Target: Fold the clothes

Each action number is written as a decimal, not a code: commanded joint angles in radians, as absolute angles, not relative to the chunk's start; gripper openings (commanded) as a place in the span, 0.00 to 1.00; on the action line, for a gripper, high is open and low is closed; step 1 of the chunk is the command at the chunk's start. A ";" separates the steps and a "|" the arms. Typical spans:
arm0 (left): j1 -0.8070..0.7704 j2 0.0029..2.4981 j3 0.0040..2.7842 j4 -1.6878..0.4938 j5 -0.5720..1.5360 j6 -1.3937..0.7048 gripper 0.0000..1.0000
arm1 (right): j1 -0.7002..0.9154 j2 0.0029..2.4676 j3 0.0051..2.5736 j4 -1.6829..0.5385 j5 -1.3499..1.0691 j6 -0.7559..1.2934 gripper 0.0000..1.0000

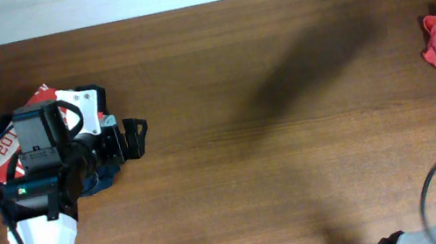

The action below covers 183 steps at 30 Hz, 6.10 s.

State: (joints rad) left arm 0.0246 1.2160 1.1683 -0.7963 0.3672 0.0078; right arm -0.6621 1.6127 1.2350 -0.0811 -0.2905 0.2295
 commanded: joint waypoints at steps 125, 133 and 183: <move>-0.030 1.389 1.212 -0.745 0.337 0.084 0.99 | 0.331 1.660 1.460 -0.842 -0.176 0.256 0.80; -0.108 1.616 1.212 -0.749 0.310 0.084 0.99 | 0.245 1.915 1.460 -0.870 -0.305 -0.059 0.81; -0.109 1.776 1.212 -0.767 0.310 0.084 0.78 | 0.212 2.226 1.506 -0.394 -0.436 0.178 0.43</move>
State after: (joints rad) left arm -0.1074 1.7672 1.1915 -0.7696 0.3099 0.0715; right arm 0.1844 2.1941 1.5028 -0.3992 -0.4347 0.1646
